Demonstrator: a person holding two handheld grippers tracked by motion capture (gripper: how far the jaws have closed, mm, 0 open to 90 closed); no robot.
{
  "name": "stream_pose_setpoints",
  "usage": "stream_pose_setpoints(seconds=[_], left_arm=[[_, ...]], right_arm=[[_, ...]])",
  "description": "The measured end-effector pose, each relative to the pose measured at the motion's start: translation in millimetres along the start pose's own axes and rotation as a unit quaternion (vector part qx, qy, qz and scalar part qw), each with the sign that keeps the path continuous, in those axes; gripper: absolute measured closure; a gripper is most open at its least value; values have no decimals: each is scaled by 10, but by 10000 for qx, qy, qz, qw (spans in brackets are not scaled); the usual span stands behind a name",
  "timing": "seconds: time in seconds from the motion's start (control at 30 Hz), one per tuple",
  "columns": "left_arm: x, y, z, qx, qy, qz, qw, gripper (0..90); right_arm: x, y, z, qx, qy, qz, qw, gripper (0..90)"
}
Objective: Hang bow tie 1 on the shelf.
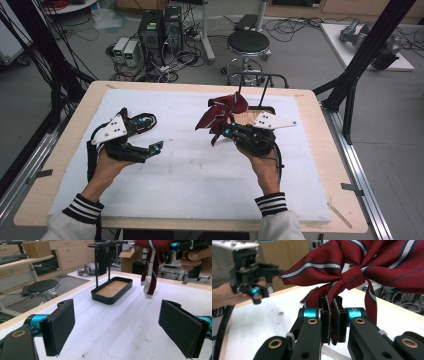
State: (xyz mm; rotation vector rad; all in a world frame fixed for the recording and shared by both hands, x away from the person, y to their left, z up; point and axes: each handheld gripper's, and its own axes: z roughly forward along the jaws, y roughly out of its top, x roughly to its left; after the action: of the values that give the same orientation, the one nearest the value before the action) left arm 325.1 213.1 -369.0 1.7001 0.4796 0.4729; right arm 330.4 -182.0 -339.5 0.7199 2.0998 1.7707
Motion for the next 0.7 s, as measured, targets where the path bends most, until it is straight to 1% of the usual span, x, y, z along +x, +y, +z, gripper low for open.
stream_pose_setpoints(seconds=[0.03, 0.07, 0.13, 0.17, 0.27, 0.3, 0.37, 0.4, 0.43, 0.47, 0.5, 0.53, 0.6, 0.7], left_arm=[[-1, -66, -46, -13, 56, -12, 10000, 143], [-1, -66, -46, -13, 56, -12, 10000, 143], [-1, -129, -90, -51, 102, -4, 9999, 143], [-1, -155, -110, -42, 124, -11, 9999, 143], [5, -216, -161, -79, 189, -35, 9998, 143], [3, -248, -189, -112, 216, -37, 9997, 143], [1, -263, -201, -118, 231, -35, 9997, 143], [-8, -294, -220, -94, 262, 10, 9996, 143], [-8, -294, -220, -94, 262, 10, 9996, 143], [-14, -314, -225, -96, 264, 18, 9996, 143], [-17, -333, -226, -75, 235, 25, 9997, 143], [-20, -372, -227, -76, 248, 4, 9997, 143], [-22, -403, -232, -123, 250, -37, 9996, 143], [-23, -425, -244, -194, 291, -39, 9994, 143]], right_arm=[[-9, 11, 0, 1, -66, -38, 10000, 864], [-15, 26, 3, 0, -136, -66, 9999, 864], [-24, 44, 5, 4, -179, -94, 9998, 864], [-37, 87, 15, -11, -281, -137, 9995, 864], [-57, 129, 23, -55, -333, -133, 9993, 864], [-79, 166, 34, -61, -423, -134, 9990, 864], [-109, 197, 48, -85, -511, -160, 9985, 864], [-123, 211, 52, -94, -550, -154, 9983, 864], [-123, 211, 52, -94, -550, -154, 9983, 864], [-151, 239, 67, -128, -626, -138, 9979, 864], [-151, 239, 67, -128, -626, -138, 9979, 864], [-176, 268, 86, -151, -700, -151, 9973, 864], [-199, 294, 107, -170, -775, -150, 9967, 864], [-237, 334, 145, -180, -828, -124, 9963, 864]])
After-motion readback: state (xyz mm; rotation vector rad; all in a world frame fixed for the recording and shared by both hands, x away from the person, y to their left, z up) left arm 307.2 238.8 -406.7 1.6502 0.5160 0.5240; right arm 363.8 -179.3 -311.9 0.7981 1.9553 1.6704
